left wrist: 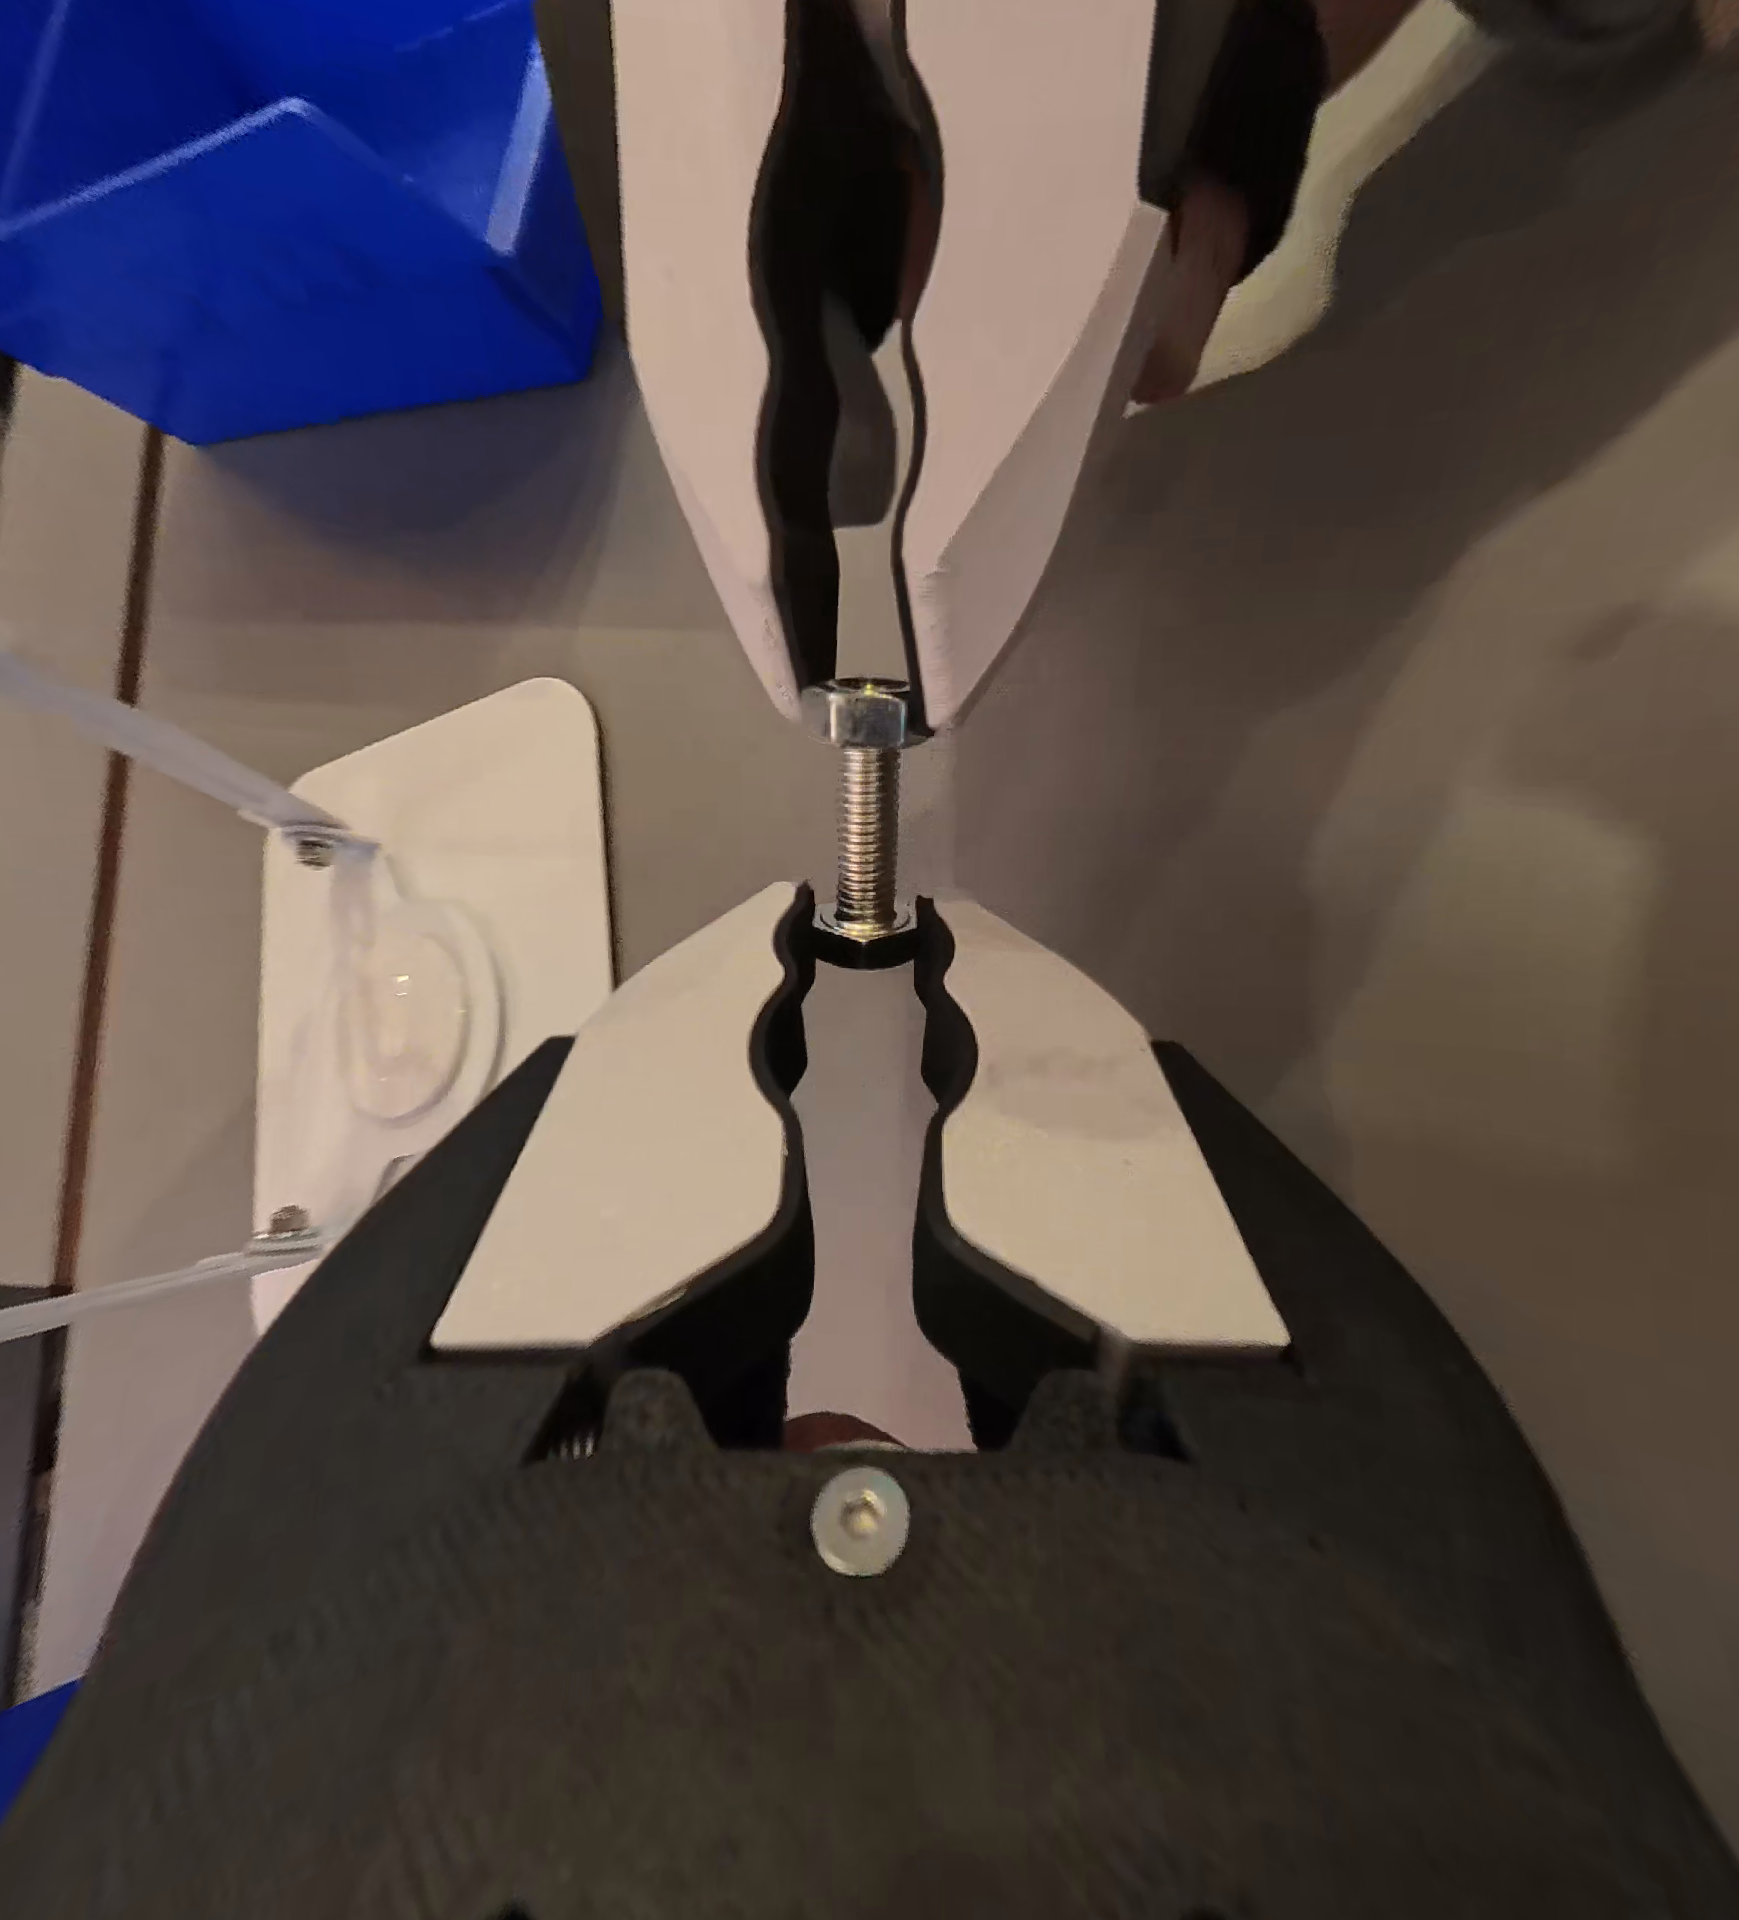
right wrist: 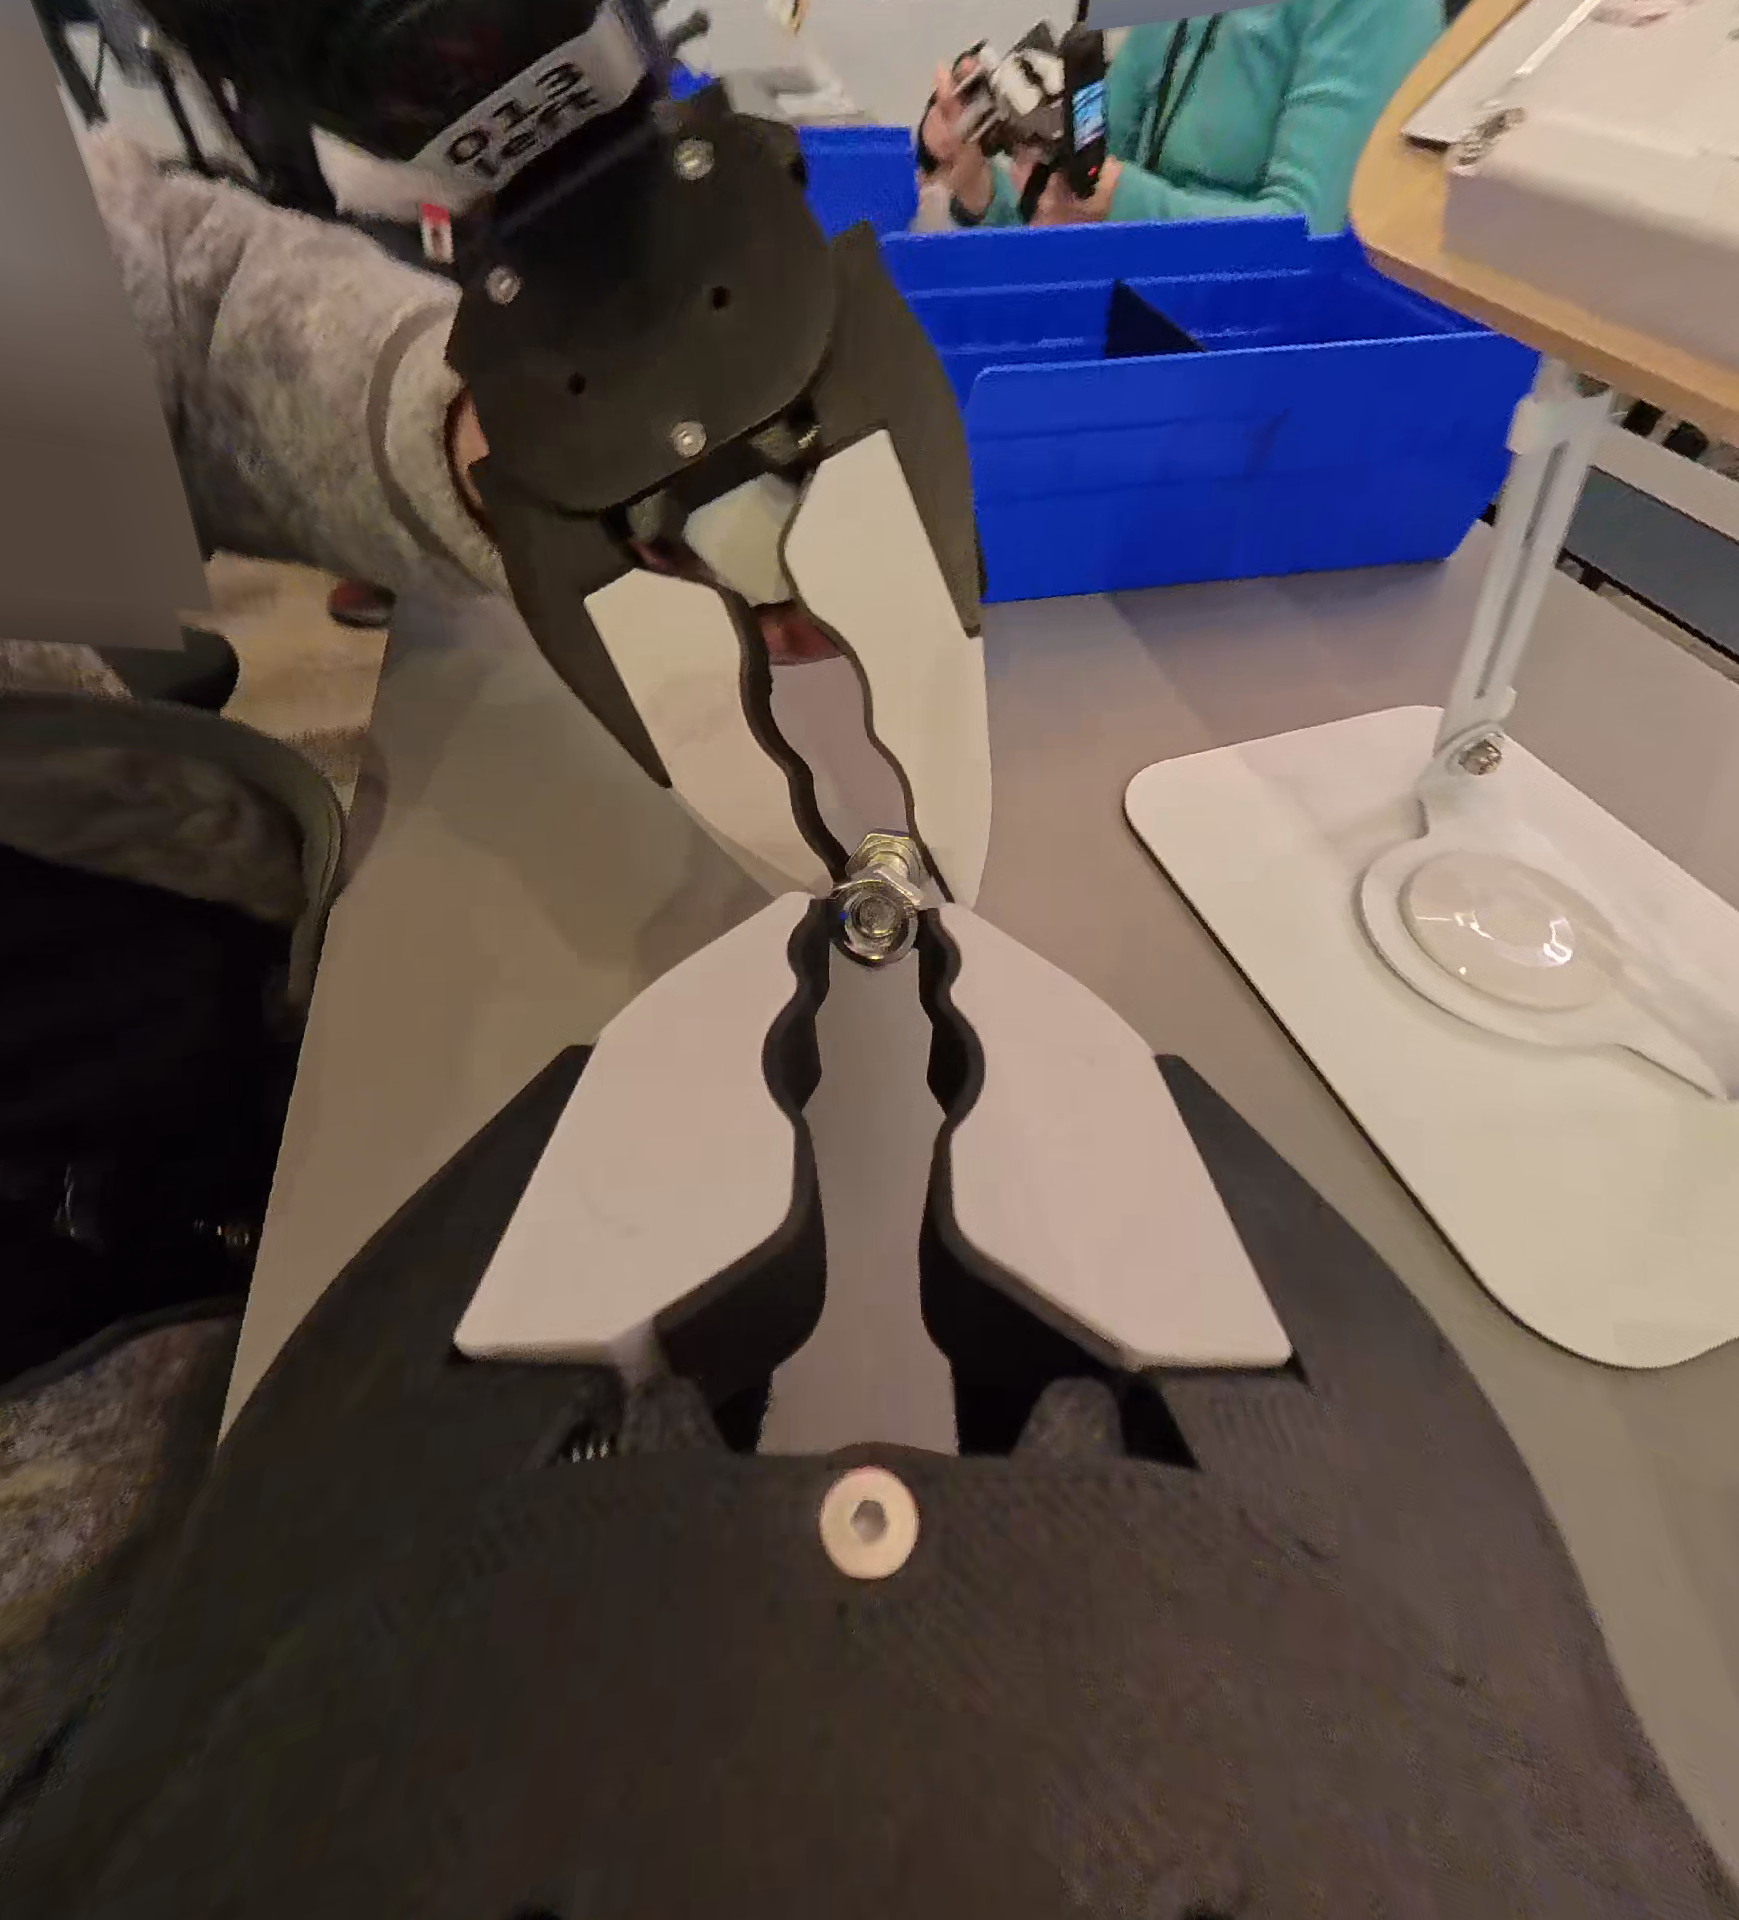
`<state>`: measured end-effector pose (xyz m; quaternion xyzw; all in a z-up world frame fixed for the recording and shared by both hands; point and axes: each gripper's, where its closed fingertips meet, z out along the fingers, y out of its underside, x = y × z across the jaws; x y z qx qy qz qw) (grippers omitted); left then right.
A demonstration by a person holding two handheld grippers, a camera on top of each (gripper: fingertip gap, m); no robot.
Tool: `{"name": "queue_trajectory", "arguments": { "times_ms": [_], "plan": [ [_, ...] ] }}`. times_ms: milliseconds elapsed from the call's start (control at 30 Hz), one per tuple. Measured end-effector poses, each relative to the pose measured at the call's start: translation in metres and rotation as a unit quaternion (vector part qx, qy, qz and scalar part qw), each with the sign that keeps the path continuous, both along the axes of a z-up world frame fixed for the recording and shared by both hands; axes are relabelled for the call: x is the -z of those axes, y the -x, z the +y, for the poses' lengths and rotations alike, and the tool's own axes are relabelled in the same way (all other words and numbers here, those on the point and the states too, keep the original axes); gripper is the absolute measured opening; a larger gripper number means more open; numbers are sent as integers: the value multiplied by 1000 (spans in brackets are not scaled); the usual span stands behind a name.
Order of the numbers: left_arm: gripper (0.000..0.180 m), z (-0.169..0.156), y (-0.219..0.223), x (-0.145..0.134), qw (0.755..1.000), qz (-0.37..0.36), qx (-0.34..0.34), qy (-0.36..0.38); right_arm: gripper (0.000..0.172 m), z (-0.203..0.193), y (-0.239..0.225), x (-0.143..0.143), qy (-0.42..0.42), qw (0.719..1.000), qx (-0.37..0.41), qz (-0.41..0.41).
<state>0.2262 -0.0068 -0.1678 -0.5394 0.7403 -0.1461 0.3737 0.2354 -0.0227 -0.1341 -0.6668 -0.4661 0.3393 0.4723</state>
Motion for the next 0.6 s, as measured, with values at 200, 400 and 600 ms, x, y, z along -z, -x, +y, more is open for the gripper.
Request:
{"name": "queue_trajectory", "arguments": {
  "times_ms": [200,400,600],
  "plan": [
    [17,22,-4,-8,988,8,-41,-151,17,14,-6,-2,44,995,60,66],
    [17,38,-8,-17,957,9,-66,-281,17,25,-11,-5,111,975,100,164],
    [17,50,-11,-32,911,7,-73,-405,17,33,-15,-11,168,945,118,257]
  ]
}}
